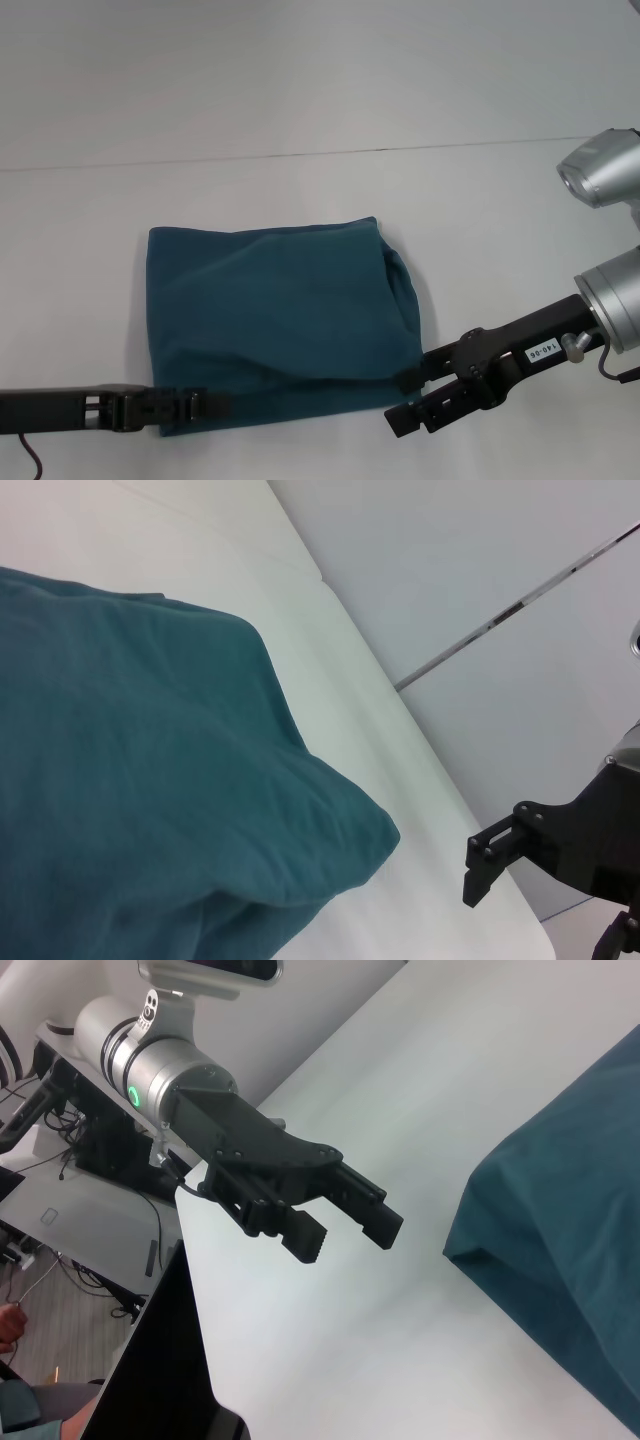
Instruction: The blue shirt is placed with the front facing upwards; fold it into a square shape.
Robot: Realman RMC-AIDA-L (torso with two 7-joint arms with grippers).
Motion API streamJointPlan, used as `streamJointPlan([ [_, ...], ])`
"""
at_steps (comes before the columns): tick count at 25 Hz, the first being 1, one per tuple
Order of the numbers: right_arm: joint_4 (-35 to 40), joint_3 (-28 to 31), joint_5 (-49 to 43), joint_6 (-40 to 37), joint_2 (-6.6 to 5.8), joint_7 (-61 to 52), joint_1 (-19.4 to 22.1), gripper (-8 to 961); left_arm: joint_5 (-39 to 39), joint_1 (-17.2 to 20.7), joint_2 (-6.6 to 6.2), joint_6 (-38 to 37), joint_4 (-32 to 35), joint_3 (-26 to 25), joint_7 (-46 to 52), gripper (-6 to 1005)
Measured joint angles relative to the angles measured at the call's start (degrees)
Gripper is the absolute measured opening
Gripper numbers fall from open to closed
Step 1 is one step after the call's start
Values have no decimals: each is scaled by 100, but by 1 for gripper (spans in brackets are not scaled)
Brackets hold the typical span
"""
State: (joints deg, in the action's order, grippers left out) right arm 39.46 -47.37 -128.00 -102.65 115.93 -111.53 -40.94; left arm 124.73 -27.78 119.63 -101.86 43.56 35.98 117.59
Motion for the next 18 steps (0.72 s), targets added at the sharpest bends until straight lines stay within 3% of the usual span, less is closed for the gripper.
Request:
streamJointPlan([
  [18, 0, 0, -7, -31, 0, -9, 24, 885, -43, -8, -6, -75, 26, 15, -175, 690],
])
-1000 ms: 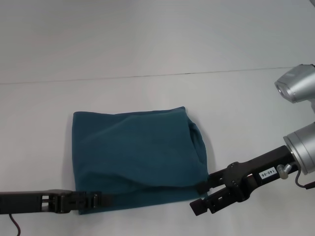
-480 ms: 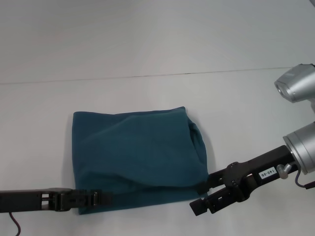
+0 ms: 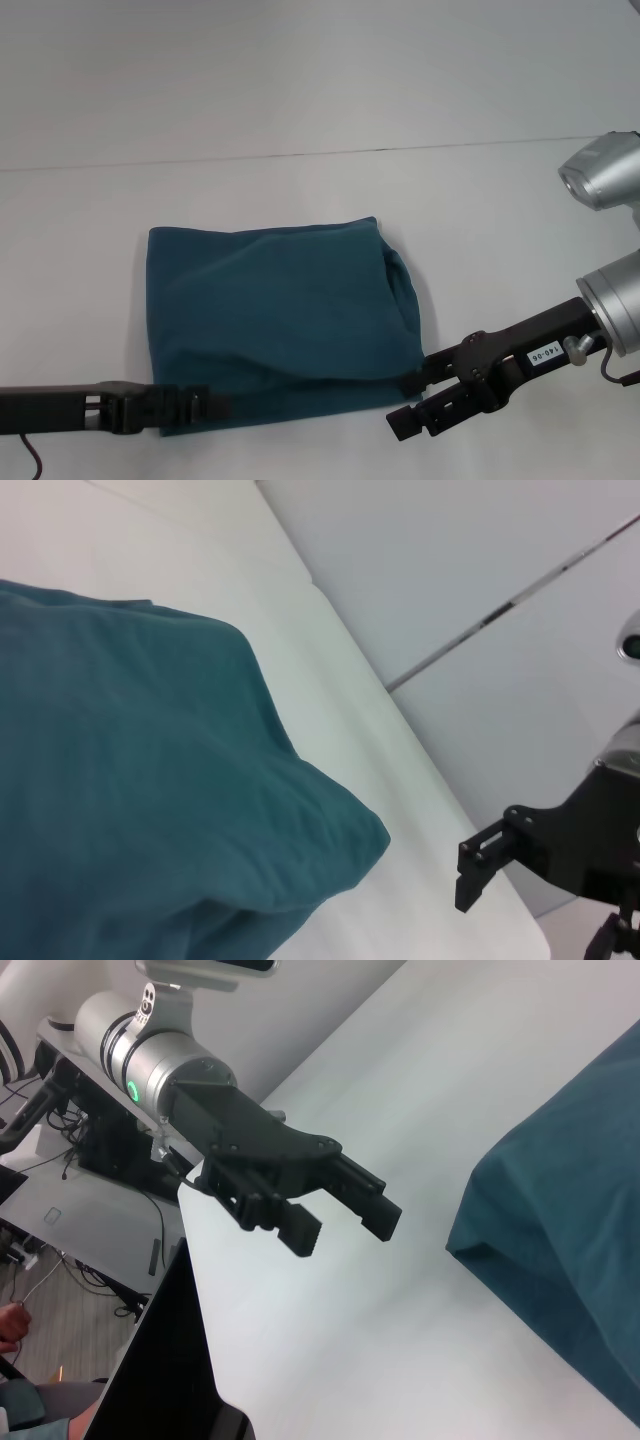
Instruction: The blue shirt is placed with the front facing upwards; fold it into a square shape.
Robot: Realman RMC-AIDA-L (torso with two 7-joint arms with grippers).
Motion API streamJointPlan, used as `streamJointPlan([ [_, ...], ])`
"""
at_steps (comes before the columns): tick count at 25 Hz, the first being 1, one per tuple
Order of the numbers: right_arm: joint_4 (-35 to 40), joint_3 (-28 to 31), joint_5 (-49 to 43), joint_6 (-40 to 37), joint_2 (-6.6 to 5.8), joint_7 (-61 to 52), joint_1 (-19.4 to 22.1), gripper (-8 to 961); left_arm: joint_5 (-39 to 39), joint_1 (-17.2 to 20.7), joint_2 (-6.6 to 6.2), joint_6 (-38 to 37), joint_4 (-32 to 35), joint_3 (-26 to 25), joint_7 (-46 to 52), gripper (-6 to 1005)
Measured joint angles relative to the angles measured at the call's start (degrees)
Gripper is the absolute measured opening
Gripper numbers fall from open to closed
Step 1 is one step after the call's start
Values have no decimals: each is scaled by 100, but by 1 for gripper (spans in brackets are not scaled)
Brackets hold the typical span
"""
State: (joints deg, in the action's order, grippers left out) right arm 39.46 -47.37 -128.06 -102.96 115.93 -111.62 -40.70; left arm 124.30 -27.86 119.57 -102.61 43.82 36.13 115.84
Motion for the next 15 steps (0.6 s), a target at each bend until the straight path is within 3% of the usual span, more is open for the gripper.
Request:
streamJointPlan([
  [6, 4, 0, 0, 29, 0, 38, -3, 885, -105, 30, 88, -96, -5, -79, -1330, 690],
  [15, 18, 0, 0, 28, 0, 20, -2, 885, -160, 40, 110, -39, -14, -84, -1496, 690],
])
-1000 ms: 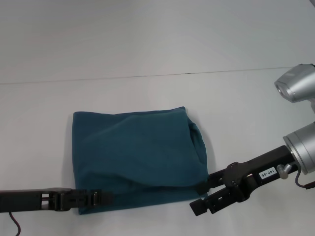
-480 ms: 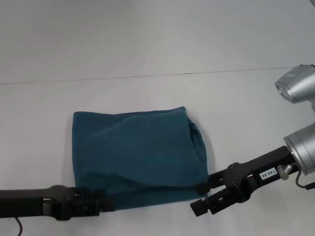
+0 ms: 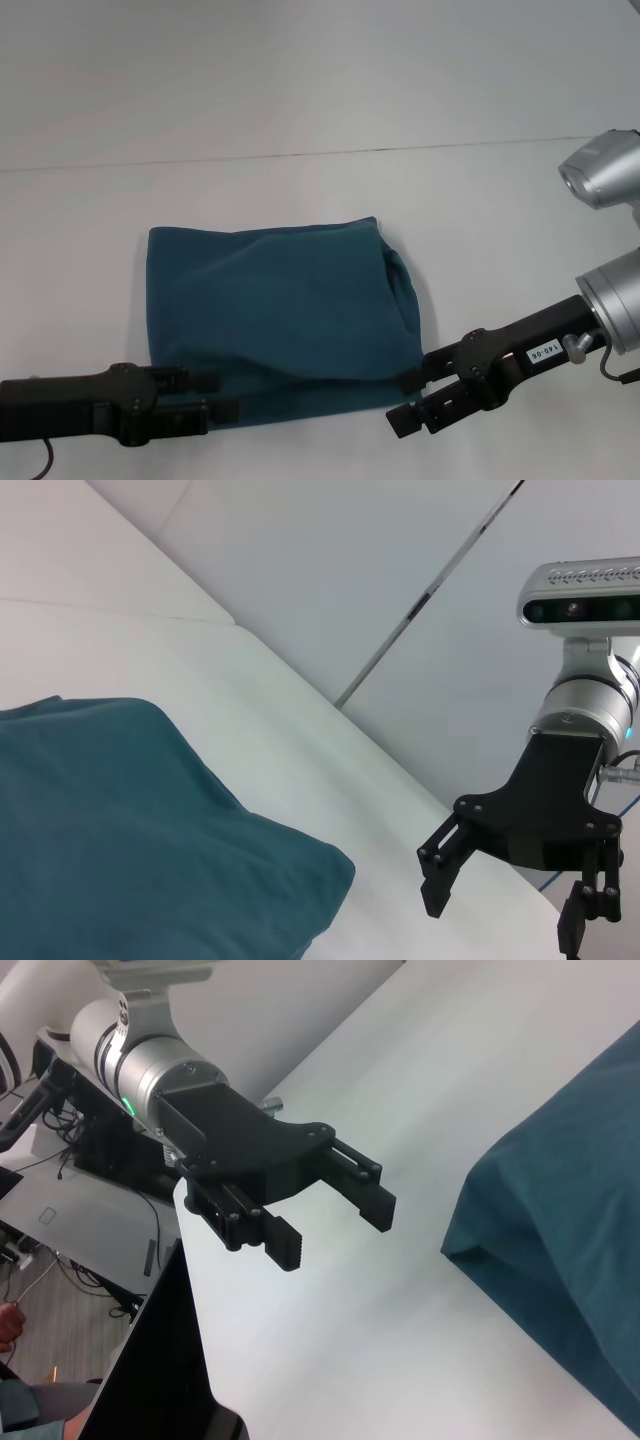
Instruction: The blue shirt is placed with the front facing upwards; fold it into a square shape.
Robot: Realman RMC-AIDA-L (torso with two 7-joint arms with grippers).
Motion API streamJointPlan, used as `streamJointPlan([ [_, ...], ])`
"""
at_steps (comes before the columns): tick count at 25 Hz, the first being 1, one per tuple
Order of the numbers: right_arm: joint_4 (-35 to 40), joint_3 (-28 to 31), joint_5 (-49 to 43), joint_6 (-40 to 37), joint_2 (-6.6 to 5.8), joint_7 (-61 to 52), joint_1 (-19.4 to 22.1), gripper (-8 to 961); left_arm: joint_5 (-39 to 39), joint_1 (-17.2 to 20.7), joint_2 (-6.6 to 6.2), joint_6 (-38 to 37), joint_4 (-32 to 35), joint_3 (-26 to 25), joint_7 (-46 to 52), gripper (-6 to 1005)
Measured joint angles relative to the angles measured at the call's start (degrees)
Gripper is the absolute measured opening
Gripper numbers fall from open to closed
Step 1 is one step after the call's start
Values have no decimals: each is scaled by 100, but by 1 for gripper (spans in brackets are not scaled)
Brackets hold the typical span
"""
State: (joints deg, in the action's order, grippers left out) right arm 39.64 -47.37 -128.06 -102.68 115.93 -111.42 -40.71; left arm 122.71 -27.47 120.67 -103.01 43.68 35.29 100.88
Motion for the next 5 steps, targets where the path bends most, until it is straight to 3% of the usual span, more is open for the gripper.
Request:
streamJointPlan([
  [5, 6, 7, 0, 2, -9, -7, 2, 885, -1, 12, 0, 0, 0, 4, -11, 690],
])
